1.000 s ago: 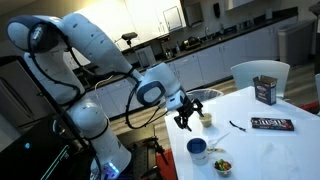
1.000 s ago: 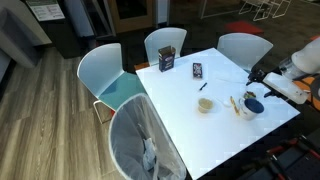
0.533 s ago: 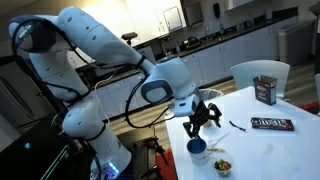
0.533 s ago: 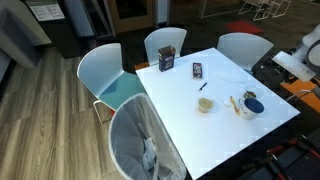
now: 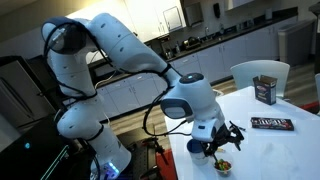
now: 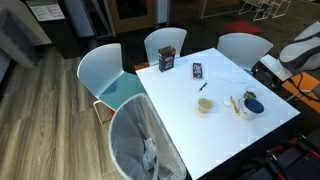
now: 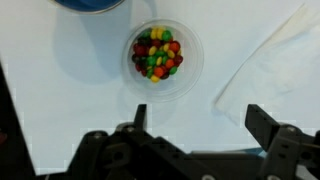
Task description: Move the mug forward, pour the sweets inside then use the spoon to stir the mug.
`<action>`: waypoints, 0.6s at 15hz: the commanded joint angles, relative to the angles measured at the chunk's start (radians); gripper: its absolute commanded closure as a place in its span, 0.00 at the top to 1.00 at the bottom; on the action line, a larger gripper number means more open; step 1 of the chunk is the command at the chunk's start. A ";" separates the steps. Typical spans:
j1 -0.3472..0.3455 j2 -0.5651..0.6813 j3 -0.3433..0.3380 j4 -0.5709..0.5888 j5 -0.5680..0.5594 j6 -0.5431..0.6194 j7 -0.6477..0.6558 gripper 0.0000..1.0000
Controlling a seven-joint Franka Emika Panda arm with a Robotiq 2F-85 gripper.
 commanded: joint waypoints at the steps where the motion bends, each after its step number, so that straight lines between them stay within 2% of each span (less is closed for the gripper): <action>1: -0.151 0.103 0.202 0.121 0.254 0.016 -0.128 1.00; 3: -0.190 0.161 0.250 0.181 0.319 -0.002 -0.147 1.00; 6: -0.118 0.231 0.157 0.243 0.286 -0.079 -0.088 1.00; 9: -0.104 0.274 0.117 0.290 0.274 -0.148 -0.076 1.00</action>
